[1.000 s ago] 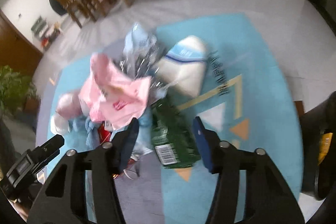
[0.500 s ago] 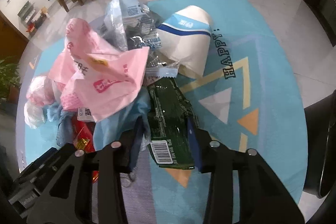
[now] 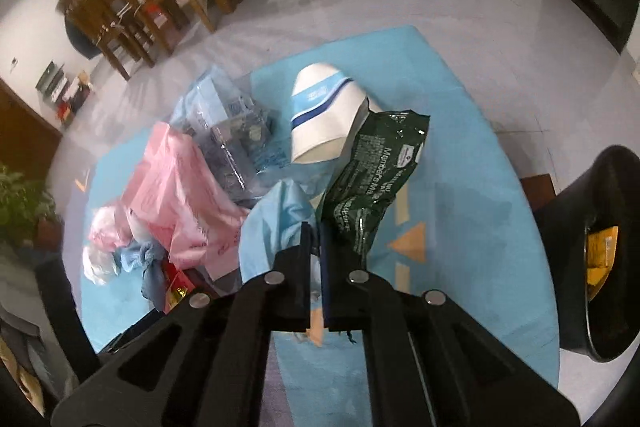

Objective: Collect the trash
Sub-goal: 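Return both tools to the trash pile on the rug, then grasp the red cigarette box with the left tool while the right tool grasps the blue face mask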

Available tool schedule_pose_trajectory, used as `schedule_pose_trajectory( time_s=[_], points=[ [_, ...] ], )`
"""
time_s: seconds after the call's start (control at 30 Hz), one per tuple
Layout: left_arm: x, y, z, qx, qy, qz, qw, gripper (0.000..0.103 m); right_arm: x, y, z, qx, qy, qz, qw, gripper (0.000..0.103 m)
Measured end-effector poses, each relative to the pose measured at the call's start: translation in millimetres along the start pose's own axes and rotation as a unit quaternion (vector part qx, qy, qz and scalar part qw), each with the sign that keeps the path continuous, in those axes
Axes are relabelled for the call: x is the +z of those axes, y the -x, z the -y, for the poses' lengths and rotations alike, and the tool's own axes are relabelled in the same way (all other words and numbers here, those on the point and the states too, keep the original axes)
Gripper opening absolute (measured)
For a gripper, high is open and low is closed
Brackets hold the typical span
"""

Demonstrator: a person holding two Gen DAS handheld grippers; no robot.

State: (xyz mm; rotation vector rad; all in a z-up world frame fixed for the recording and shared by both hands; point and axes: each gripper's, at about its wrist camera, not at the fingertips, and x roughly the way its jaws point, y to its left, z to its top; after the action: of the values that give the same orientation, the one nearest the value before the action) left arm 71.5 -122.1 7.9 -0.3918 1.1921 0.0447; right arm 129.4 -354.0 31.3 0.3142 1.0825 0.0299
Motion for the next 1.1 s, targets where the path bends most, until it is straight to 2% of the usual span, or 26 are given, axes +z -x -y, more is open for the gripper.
schedule_pose_trajectory(
  time_s=[0.07, 0.13, 0.17, 0.23, 0.3, 0.33, 0.37, 0.43, 0.57, 0.7, 0.87, 0.93, 1.03, 1.1],
  points=[
    [2, -3, 11, 0.010, -0.004, 0.008, 0.9999, 0.098, -1, 1, 5, 0.001, -0.002, -0.007, 1.000, 0.005],
    [-2, -9, 27, 0.032, -0.015, 0.019, 0.9992, 0.087, -2, -4, 7, -0.002, 0.004, -0.025, 1.000, 0.005],
    [-11, -15, 41, 0.042, -0.026, 0.027, 0.9984, 0.077, -3, -5, 9, -0.005, 0.004, -0.033, 0.999, 0.005],
    [-14, -16, 49, 0.038, -0.035, 0.032, 0.9982, 0.075, -9, -11, 11, -0.018, 0.006, -0.060, 0.998, 0.006],
    [-17, -14, 57, 0.027, -0.042, 0.027, 0.9984, 0.068, -10, -14, 14, -0.017, 0.003, -0.074, 0.997, 0.011],
    [-20, -14, 57, 0.019, -0.046, 0.023, 0.9985, 0.067, -10, -13, 14, -0.016, 0.003, -0.074, 0.997, 0.020],
    [-22, -12, 59, 0.013, -0.050, 0.020, 0.9985, 0.065, -10, -11, 14, -0.014, 0.004, -0.072, 0.997, 0.036],
    [-29, -8, 62, -0.009, -0.053, 0.014, 0.9985, 0.064, -9, -6, 13, -0.007, 0.005, -0.062, 0.998, 0.056],
    [-30, 13, 62, -0.062, -0.041, 0.021, 0.9970, 0.062, -5, 8, 17, 0.009, 0.005, -0.047, 0.999, 0.061],
    [-25, 34, 59, -0.091, -0.027, 0.041, 0.9946, 0.062, -1, 15, 28, 0.005, -0.012, -0.037, 0.999, 0.062],
    [-13, 44, 43, -0.100, 0.004, 0.072, 0.9924, 0.062, 1, 23, 36, -0.005, -0.032, -0.016, 0.999, 0.062],
    [-11, 45, 37, -0.095, 0.011, 0.087, 0.9916, 0.062, -3, 24, 27, -0.012, -0.009, -0.008, 1.000, 0.062],
    [-11, 50, 28, -0.101, 0.013, 0.092, 0.9905, 0.062, -11, 10, 15, -0.008, 0.009, -0.031, 0.999, 0.061],
    [-6, 52, 17, -0.110, 0.014, 0.096, 0.9892, 0.062, -16, -5, 3, -0.023, 0.035, -0.053, 0.998, 0.059]
  ],
)
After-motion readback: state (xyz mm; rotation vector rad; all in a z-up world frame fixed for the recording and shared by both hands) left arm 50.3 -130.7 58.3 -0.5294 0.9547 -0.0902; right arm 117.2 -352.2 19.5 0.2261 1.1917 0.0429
